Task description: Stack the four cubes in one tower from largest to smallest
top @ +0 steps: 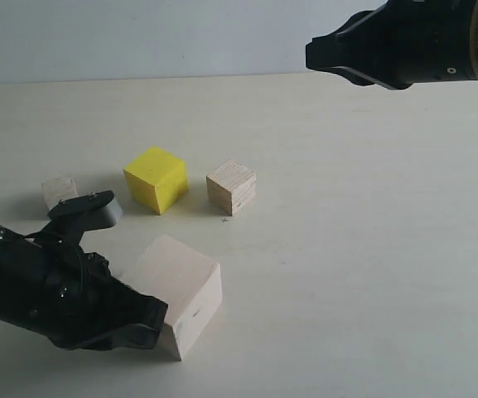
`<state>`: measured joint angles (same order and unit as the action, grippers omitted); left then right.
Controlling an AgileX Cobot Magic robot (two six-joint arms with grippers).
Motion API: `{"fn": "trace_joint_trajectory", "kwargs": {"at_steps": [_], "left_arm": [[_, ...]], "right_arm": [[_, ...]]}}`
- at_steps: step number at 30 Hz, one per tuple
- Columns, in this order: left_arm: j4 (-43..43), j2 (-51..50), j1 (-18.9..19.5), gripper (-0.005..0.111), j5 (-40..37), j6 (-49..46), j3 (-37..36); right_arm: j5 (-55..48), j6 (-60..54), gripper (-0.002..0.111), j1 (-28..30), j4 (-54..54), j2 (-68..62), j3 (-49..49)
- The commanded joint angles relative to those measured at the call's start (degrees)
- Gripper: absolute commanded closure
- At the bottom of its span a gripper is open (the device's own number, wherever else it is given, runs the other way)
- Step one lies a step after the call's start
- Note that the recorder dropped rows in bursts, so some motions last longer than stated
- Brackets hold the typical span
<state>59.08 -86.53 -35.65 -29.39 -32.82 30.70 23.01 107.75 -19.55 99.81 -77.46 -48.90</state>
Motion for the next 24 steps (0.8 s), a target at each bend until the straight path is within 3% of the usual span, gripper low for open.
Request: {"fn": "trace_joint_trajectory", "kwargs": {"at_steps": [1,6,24], "left_arm": [[9.5,-2.1,-0.4,0.107,2.5,-7.9,0.0],[16.6,-3.8,-0.4,0.107,5.2,-14.5,0.1],[16.4,-12.4,-0.3,0.107,8.8,-17.5,10.8]], "right_arm": [[-0.5,0.3,0.108,-0.1,0.1,0.0,-0.3],[-0.5,0.3,0.108,-0.1,0.1,0.0,-0.3],[0.7,0.3,0.108,-0.1,0.1,0.0,-0.3]]}}
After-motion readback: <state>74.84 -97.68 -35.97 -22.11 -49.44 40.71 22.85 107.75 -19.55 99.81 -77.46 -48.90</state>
